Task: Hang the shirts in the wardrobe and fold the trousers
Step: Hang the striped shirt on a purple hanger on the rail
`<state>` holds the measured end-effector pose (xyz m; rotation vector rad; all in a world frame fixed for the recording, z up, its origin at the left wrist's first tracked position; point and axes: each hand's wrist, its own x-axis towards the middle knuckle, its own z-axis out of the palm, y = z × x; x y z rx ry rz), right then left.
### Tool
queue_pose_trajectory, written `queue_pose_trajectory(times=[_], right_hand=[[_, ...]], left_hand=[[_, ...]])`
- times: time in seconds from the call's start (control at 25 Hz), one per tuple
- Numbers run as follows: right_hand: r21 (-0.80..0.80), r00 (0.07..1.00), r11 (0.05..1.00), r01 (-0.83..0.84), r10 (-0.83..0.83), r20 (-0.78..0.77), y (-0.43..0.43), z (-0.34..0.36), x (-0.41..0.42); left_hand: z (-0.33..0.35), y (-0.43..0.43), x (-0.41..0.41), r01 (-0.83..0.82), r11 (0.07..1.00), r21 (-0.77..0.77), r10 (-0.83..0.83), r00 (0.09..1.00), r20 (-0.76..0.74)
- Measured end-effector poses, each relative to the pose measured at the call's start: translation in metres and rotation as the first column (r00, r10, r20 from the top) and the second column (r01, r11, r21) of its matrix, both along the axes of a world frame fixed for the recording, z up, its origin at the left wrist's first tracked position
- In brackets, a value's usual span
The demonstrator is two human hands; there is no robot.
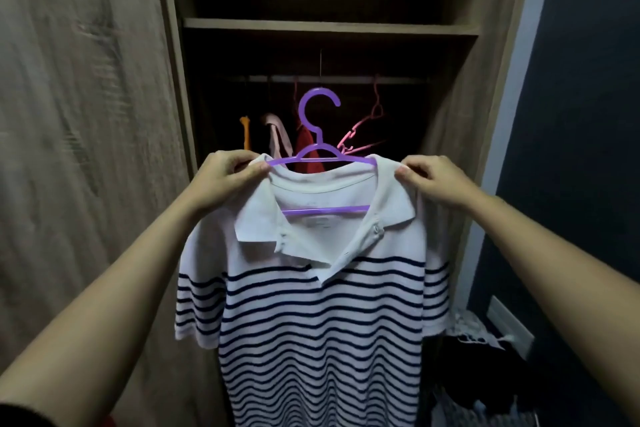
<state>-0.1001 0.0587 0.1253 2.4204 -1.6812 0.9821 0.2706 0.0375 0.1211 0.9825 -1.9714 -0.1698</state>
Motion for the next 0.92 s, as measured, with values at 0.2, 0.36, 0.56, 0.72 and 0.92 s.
queue_pose_trajectory(times=[0.2, 0.36, 0.56, 0.72, 0.92], right_hand=[[0.013, 0.986, 0.999, -0.051, 0.048, 0.16, -0.003, -0.004, 0.026], [0.023, 0.964, 0.996, -0.089, 0.08, 0.255, -0.008, -0.006, 0.03], [0.043, 0.941, 0.987, -0.158, 0.137, 0.311, -0.029, 0.0, 0.042], [0.038, 0.971, 0.999, -0.007, -0.002, 0.238, -0.061, -0.001, 0.06], [0.072, 0.934, 0.989, 0.13, -0.146, 0.326, -0.106, -0.005, 0.062]], left_hand=[[0.001, 0.006, -0.001, 0.007, 0.999, -0.041, -0.007, 1.0, -0.007], [0.025, 0.017, 0.013, 0.042, 0.968, 0.246, -0.1, 0.969, 0.226], [0.036, 0.051, 0.005, 0.363, 0.735, 0.573, -0.445, 0.896, 0.002], [0.021, 0.058, -0.024, 0.319, 0.818, 0.478, -0.273, 0.948, -0.167], [0.001, 0.046, -0.065, 0.205, 0.841, 0.501, 0.022, 0.912, -0.409]])
